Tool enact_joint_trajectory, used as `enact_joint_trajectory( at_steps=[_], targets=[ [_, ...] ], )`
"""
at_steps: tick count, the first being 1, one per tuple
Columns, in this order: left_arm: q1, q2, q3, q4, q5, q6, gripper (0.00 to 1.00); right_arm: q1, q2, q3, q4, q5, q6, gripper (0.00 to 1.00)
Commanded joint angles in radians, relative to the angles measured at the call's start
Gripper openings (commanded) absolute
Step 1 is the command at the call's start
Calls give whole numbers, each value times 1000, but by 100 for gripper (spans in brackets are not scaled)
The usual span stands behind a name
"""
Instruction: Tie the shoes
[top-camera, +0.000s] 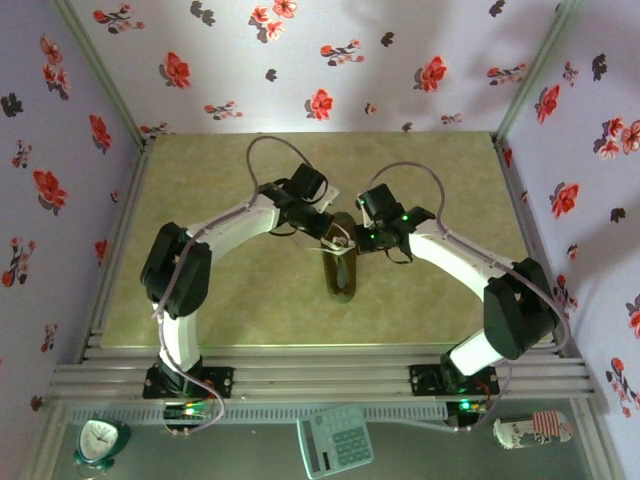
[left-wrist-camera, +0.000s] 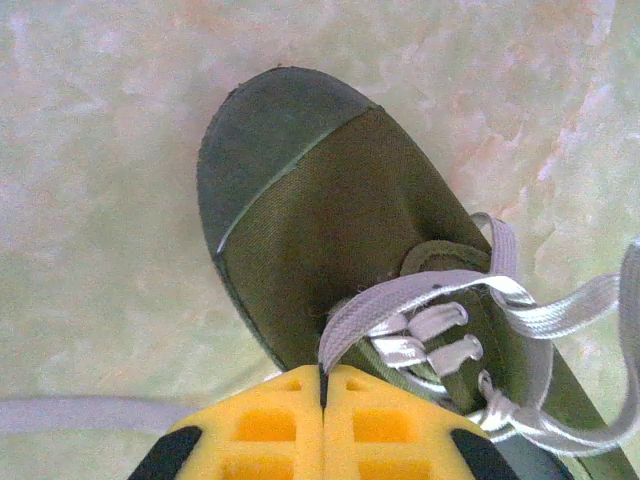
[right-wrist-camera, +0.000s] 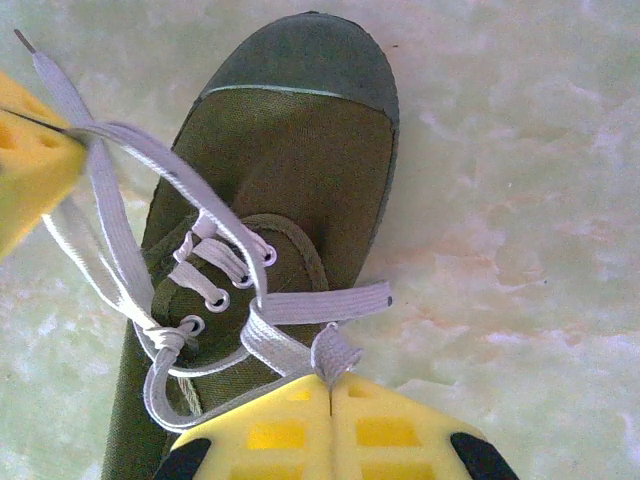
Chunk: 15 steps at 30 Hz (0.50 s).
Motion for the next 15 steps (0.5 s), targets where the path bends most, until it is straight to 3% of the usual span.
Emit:
enact_joint_trajectory(
  at_steps=[1, 8, 15],
  targets=[
    [-6, -38, 23, -95, -24, -39, 3, 4, -31, -11, 15, 16, 7, 0],
    [-7, -101, -39, -138, 4, -176, 4, 11, -20, -8, 43, 11, 11, 0],
    [-7, -189, -181, -59, 22, -330, 0, 28, -50, -52, 125, -21, -19, 0]
  ],
)
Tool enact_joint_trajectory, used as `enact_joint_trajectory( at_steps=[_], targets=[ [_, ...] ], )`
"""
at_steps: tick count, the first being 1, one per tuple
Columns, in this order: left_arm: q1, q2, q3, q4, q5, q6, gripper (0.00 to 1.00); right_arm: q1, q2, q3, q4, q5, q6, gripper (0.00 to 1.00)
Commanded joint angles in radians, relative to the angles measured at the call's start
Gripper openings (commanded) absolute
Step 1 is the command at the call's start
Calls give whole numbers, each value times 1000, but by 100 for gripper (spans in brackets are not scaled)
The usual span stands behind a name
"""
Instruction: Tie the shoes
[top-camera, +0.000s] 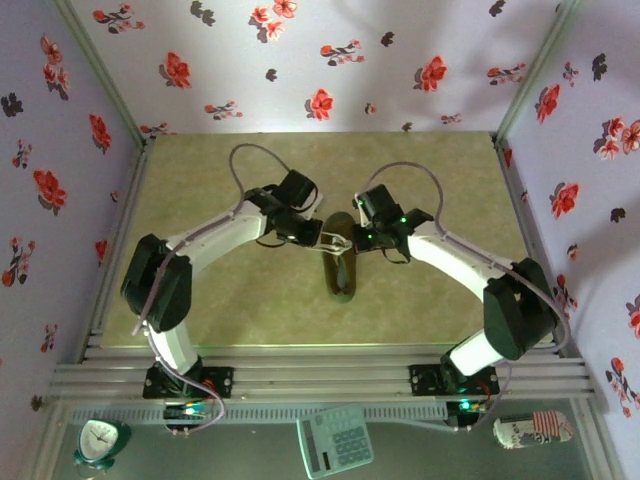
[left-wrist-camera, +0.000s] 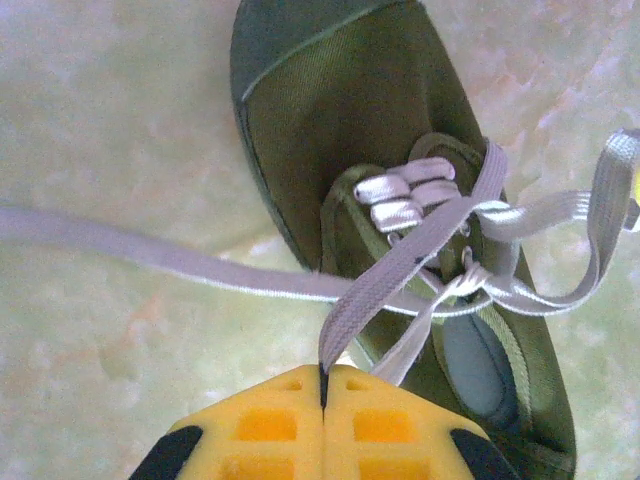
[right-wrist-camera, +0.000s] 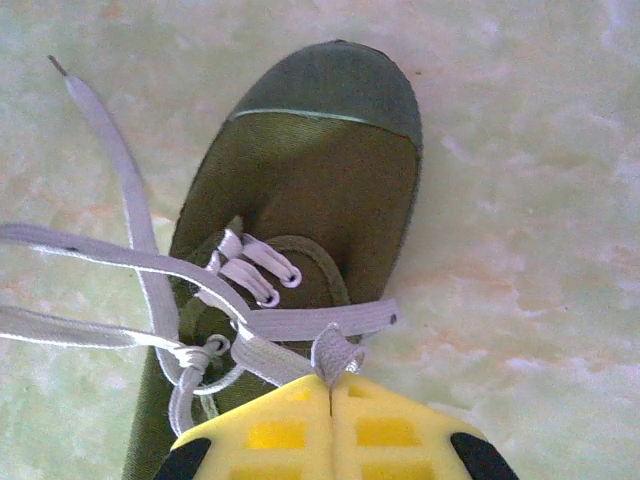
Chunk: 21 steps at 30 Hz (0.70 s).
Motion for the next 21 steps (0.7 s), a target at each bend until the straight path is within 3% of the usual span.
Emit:
enact_joint_trajectory(
  at_steps=[1, 7, 12, 21],
  targets=[
    [-6, -64, -79, 47, 12, -127, 0, 10, -47, -34, 65, -17, -15, 0],
    [-8, -127, -252, 230, 33, -301, 0, 18, -77, -70, 117, -75, -34, 0],
    [-21, -99, -323, 338, 43, -359, 0, 37, -85, -108, 201, -147, -77, 0],
    [-29, -9, -367, 467, 18, -388, 0, 87, -51, -82, 217, -72, -193, 0]
  ],
)
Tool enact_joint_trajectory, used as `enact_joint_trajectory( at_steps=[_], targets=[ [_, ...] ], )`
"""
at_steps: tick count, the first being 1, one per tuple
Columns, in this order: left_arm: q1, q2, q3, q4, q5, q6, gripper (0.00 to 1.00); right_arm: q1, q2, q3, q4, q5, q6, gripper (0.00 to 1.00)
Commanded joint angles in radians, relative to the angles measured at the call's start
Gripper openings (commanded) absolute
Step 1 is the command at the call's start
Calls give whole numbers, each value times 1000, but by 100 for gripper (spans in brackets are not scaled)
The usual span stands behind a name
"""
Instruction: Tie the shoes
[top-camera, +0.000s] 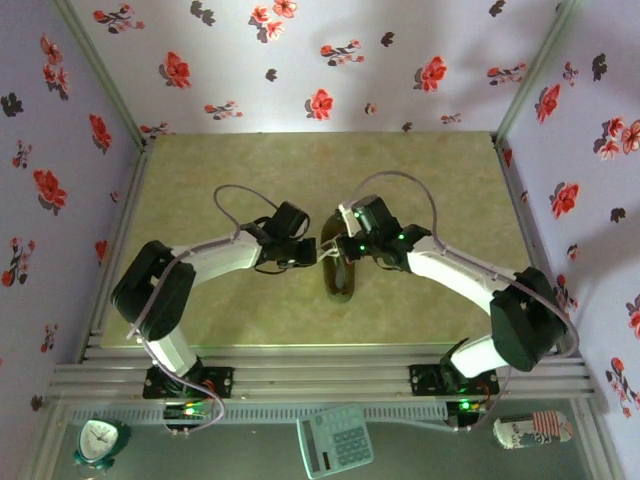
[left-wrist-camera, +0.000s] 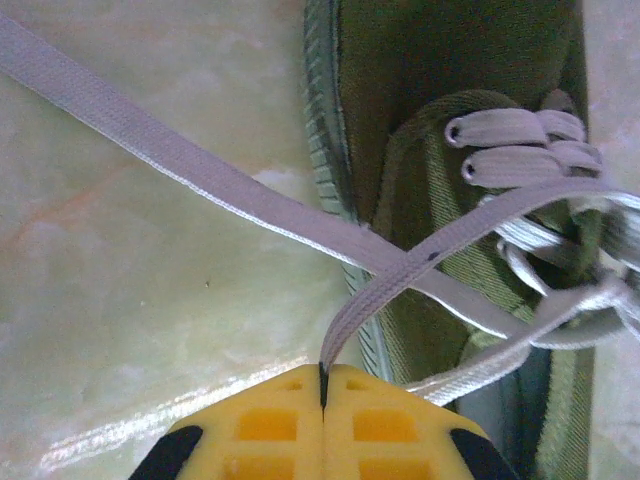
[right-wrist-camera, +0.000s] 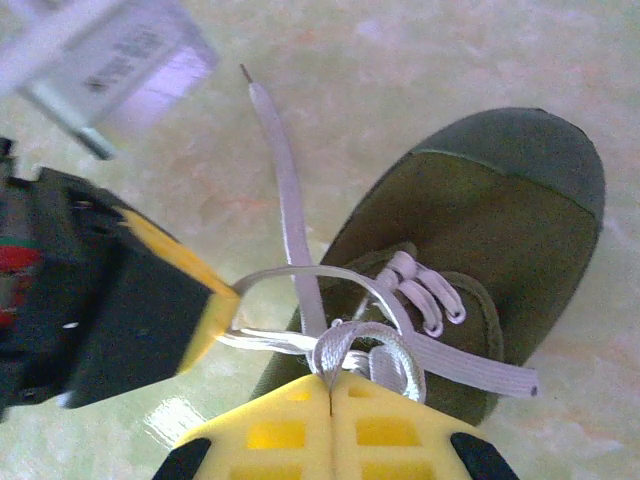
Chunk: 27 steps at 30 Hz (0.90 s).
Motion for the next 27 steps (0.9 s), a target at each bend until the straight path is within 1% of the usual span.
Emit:
enact_joint_trajectory(
  at_steps=[1, 2, 6, 10, 11, 13, 15, 21, 24, 27],
  targets=[
    [-10, 43, -20, 79, -11, -30, 0, 8, 10, 21, 18, 41, -63, 0],
    [-10, 53, -22, 93, -13, -34, 0, 8, 9, 22, 18, 47, -63, 0],
    [-9, 82, -6, 114, -27, -28, 9, 8, 9, 22, 15, 52, -54, 0],
    [-9, 81, 1, 99, -63, -14, 31, 7, 9, 16, 16, 54, -41, 0],
    [-9, 77, 1, 93, -74, -11, 36, 8, 8, 14, 16, 54, -40, 0],
    [-9, 68, -3, 88, -95, -8, 41, 8, 8, 14, 15, 54, -37, 0],
    [-10, 58, -7, 88, -108, -4, 43, 8, 11, 15, 15, 55, -38, 0],
    [-9, 18, -11, 89, -123, 22, 43, 8, 20, 27, 12, 54, -34, 0],
    [-9, -5, -17, 82, -133, 36, 51, 8, 19, 26, 12, 61, -32, 0],
    [-10, -25, -17, 66, -152, 47, 55, 8, 17, 25, 14, 65, -31, 0]
  ],
)
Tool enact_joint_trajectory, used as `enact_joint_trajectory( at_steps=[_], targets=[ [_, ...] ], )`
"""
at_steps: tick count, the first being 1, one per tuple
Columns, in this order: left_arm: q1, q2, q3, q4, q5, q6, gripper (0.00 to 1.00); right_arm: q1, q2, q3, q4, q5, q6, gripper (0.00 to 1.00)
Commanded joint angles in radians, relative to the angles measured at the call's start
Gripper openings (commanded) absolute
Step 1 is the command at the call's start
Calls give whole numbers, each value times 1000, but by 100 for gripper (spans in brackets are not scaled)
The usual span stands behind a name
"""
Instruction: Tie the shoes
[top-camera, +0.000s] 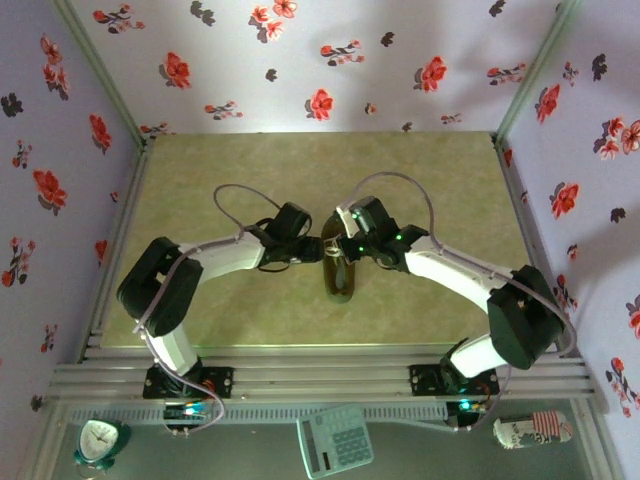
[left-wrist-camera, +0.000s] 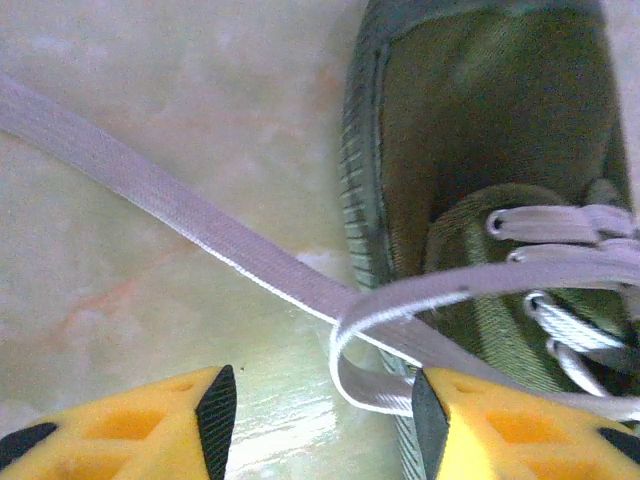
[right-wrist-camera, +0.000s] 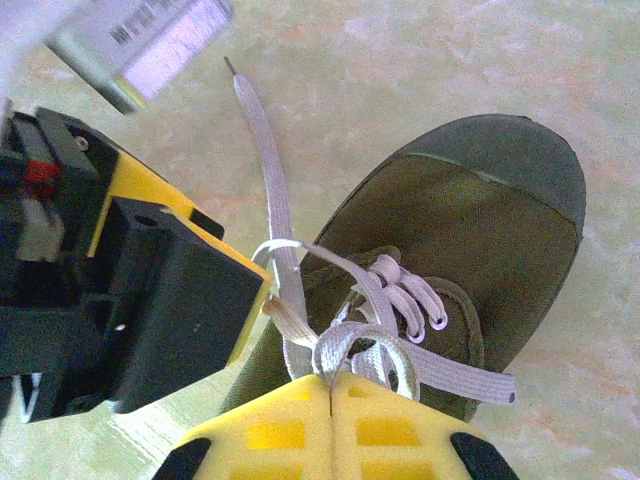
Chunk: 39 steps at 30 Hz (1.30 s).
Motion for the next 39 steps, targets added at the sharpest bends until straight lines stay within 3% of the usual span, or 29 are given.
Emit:
enact_joint_trajectory(
  at_steps=[1, 12, 16, 20, 24, 25, 31, 39],
  targets=[
    [-7, -47, -7, -23, -43, 36, 56, 2, 4, 27, 10, 24, 3, 0],
    [-6, -80, 23, -57, -59, 108, 53, 2, 1, 25, 7, 35, 9, 0],
    [-5, -107, 23, -21, -4, 312, 47, 1, 0, 43, -24, 55, 65, 0],
    [-3, -153, -17, 54, 136, 566, 44, 0, 50, 124, -141, 3, 114, 0],
    [7, -159, -32, 105, 165, 722, 25, 0, 40, 127, -133, -15, 142, 0],
    [13, -152, -28, 117, 172, 739, 19, 0, 38, 129, -138, -9, 142, 0],
    [54, -52, 55, 75, 273, 790, 3, -2, 31, 135, -168, 35, 146, 0],
    [78, 58, 157, 9, 347, 800, 0, -5, 23, 128, -177, 30, 165, 0]
  ],
)
